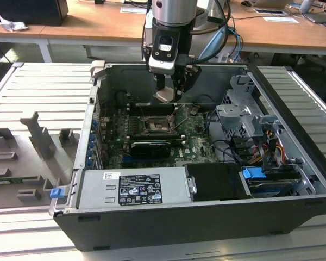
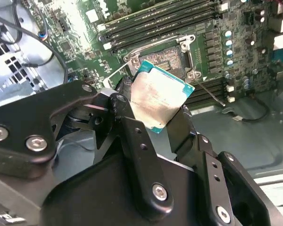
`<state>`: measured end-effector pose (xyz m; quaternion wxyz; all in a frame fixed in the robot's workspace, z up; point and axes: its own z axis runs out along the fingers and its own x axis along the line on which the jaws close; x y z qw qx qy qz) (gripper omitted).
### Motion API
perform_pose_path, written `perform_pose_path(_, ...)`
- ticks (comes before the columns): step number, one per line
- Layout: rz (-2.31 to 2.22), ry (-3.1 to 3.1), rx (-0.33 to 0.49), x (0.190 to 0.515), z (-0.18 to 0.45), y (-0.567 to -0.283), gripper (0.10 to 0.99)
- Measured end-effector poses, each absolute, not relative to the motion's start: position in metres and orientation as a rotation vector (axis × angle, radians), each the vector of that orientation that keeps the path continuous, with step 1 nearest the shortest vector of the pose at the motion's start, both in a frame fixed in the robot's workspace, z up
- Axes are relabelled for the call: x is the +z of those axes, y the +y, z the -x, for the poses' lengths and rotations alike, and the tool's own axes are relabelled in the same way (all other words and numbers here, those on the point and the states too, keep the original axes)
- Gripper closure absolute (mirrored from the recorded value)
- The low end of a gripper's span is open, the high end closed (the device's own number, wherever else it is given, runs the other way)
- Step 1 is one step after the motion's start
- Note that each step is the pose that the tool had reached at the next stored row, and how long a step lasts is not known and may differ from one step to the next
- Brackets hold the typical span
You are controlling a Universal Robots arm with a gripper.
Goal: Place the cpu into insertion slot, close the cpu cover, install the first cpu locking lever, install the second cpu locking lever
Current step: 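Place the cpu into insertion slot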
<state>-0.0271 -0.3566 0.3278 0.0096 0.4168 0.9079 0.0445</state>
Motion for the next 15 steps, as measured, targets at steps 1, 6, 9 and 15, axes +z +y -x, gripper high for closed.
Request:
perform_pose_path(1, -1.354, 2.808, 0.138, 0.325, 0.027, -0.357, 0.545)
perform_pose_path(6, -1.491, 2.733, 0.136, 0.319, 0.027, -0.357, 0.545)
perform_pose_path(9, -1.560, 2.692, 0.135, 0.315, 0.027, -0.357, 0.545)
perform_pose_path(15, -1.718, 2.588, 0.132, 0.307, 0.027, -0.357, 0.545)
